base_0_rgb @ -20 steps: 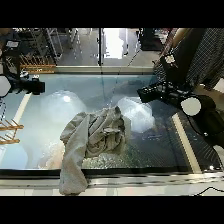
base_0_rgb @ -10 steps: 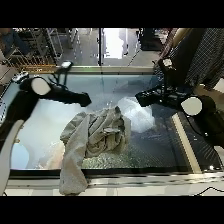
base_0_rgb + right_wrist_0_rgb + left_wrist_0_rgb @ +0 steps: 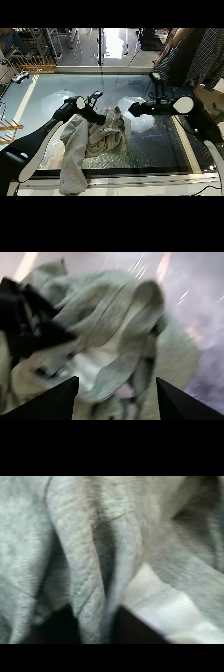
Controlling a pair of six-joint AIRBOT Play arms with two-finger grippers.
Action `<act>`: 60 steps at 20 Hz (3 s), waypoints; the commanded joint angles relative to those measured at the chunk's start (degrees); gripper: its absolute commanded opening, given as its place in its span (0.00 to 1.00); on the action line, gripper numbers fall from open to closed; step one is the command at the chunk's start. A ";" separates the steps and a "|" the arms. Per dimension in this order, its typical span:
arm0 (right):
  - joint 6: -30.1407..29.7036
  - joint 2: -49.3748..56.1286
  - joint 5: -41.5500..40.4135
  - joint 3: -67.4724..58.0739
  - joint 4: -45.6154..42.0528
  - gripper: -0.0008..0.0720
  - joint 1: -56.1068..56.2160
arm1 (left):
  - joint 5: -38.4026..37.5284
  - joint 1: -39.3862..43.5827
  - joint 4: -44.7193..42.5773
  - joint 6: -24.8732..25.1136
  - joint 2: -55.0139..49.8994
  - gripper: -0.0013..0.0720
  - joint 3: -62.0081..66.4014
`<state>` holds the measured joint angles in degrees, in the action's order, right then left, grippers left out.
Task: Fold the clothes and pants, and hang the long-sleeved shirts on hangers.
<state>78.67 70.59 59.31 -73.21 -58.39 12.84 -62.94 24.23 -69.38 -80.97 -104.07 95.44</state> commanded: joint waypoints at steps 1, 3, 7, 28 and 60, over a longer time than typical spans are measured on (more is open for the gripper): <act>2.78 7.23 3.02 3.80 15.06 0.79 0.04 | 0.79 -0.11 -4.83 -2.36 -0.98 0.04 0.07; 4.00 11.26 2.62 5.64 22.53 0.79 0.04 | 0.70 -0.72 -5.38 -2.05 1.55 0.04 0.07; 5.49 13.25 -0.96 8.72 32.46 0.79 0.07 | -0.83 -1.75 -5.38 -0.42 8.81 0.04 0.07; 21.51 14.91 -35.23 -21.84 18.47 0.05 1.60 | 15.72 -20.37 48.28 9.33 11.96 0.04 10.71; 10.21 16.68 -9.27 -17.75 -8.33 0.05 15.52 | 12.15 -68.43 -26.21 -0.68 22.67 0.76 -17.86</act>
<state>88.90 87.22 52.01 -91.55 -66.59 28.29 -58.83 -40.21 -92.79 -81.52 -76.99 77.56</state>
